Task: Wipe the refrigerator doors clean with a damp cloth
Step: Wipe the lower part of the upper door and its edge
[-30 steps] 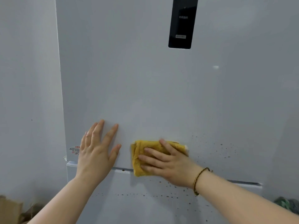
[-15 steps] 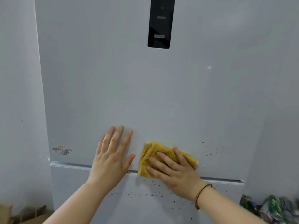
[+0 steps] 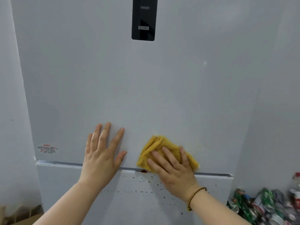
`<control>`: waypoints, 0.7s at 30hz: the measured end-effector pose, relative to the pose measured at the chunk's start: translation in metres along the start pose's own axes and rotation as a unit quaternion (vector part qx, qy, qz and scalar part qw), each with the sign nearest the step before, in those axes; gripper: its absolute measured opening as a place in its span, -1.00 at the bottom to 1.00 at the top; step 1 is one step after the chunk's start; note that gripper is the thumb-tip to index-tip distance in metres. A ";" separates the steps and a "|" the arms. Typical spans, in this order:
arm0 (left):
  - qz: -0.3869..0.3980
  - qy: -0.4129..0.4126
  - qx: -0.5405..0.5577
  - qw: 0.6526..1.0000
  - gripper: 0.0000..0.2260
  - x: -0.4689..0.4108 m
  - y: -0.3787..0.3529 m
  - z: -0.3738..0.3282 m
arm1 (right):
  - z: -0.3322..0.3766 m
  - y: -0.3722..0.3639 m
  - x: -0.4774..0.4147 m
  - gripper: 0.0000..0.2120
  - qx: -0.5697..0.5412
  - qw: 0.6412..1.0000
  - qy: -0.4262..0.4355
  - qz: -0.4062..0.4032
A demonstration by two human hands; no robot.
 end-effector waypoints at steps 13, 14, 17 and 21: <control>0.006 0.056 0.024 0.998 -0.44 0.000 0.000 -0.010 | -0.055 0.012 0.011 -0.59 0.033 0.978 -0.194 -0.065; 0.009 0.059 0.023 0.998 -0.44 0.001 0.001 -0.011 | -0.044 0.010 0.021 -0.57 0.028 0.984 -0.172 -0.046; 0.018 0.071 0.022 0.997 -0.42 0.001 0.009 -0.019 | -0.038 0.011 0.044 -0.63 0.017 0.998 -0.057 -0.004; 0.004 0.052 0.068 0.996 -0.46 -0.010 0.022 -0.043 | -0.072 0.019 0.048 -0.70 0.025 0.999 -0.030 -0.013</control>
Point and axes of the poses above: each hand's wrist, its own x-axis away from the middle knuckle, its own y-axis out of the back of the hand, z = x × y, the point moved 2 cm from there along -x, towards the middle knuckle, and after that the axes turned 1 degree about -x, right-handed, at the moved point
